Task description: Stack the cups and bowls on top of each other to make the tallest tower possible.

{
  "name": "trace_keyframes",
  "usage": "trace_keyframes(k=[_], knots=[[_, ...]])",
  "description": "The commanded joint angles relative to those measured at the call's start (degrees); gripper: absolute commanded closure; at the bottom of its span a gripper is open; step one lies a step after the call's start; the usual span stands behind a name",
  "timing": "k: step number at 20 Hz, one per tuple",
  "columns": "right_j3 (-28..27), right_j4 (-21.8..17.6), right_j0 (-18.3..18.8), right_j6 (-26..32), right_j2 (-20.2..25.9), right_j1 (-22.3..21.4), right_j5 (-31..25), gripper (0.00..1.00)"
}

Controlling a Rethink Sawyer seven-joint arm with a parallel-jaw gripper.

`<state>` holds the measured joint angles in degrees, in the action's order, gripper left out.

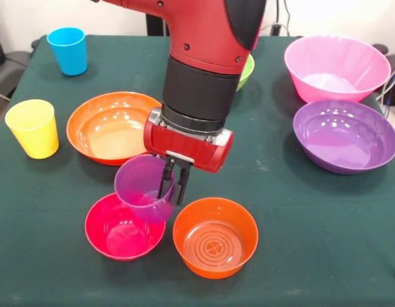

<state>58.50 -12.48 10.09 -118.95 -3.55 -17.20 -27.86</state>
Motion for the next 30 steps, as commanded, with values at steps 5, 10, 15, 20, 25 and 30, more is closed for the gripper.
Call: trace_keyframes(k=[5,10,15,20,25,30], knots=[[0.1,-6.5,0.4,13.9,9.1,1.2,-2.5,1.00],[0.2,-7.6,2.0,15.3,10.9,1.1,-2.8,1.00],[0.6,-8.4,3.5,16.7,12.5,0.5,-3.7,1.00],[0.8,-9.5,3.9,16.3,13.4,0.2,-4.3,1.00],[0.9,-10.1,4.3,16.5,14.1,-0.3,-5.2,1.00],[0.7,-10.5,4.6,16.5,14.4,-0.3,-5.5,1.00]])
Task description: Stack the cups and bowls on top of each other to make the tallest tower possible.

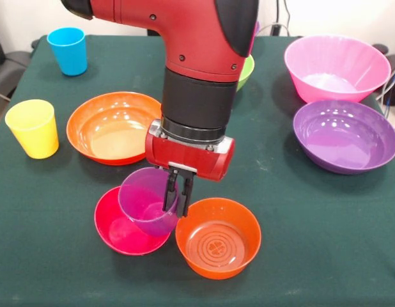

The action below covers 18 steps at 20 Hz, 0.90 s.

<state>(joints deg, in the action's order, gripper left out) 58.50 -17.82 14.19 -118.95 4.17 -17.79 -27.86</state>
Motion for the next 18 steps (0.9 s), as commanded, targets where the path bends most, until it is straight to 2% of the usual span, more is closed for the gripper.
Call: trace_keyframes(k=[1,8,18], knots=[[0.7,-5.2,0.5,16.5,6.8,0.3,-5.5,1.00],[1.2,-5.6,0.7,16.8,6.8,-0.3,-5.8,1.00],[3.7,-4.5,7.1,26.4,10.8,-4.4,-12.4,1.00]])
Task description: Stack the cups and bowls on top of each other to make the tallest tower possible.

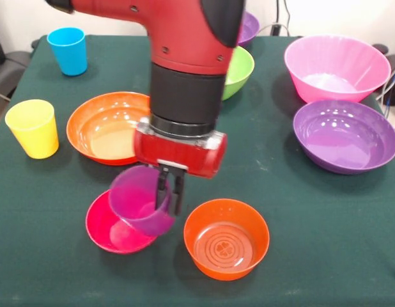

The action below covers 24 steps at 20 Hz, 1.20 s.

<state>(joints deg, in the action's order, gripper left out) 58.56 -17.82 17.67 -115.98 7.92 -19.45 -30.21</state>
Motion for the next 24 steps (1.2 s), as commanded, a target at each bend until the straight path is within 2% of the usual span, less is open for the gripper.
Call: trace_keyframes(k=[1,6,10,24], knots=[[3.3,-4.4,3.9,24.0,7.3,-3.0,-11.1,1.00],[3.7,-3.7,4.5,25.7,7.4,-6.2,-15.9,1.00],[4.7,-3.3,4.7,26.1,7.1,-7.7,-17.0,1.00],[4.6,-4.7,4.0,24.0,7.2,-5.8,-12.2,1.00]])
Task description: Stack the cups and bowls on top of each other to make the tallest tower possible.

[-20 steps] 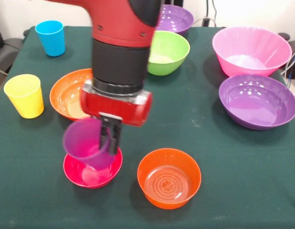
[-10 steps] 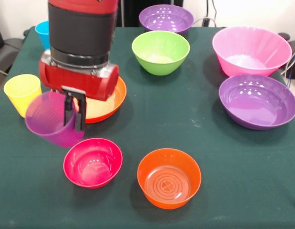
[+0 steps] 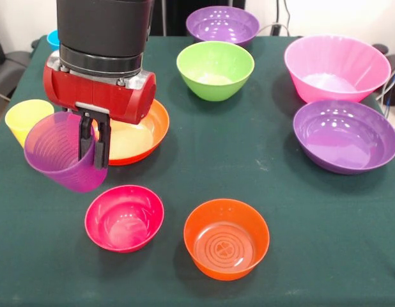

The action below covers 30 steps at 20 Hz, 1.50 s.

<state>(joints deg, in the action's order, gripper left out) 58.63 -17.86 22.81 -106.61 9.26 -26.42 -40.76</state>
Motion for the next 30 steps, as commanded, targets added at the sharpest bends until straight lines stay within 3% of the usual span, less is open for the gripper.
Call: trace_keyframes(k=[1,30], knots=[[4.5,-4.7,-1.0,14.7,5.9,1.3,-1.3,1.00],[6.0,-7.0,-1.8,9.1,3.8,7.4,9.7,1.00]])
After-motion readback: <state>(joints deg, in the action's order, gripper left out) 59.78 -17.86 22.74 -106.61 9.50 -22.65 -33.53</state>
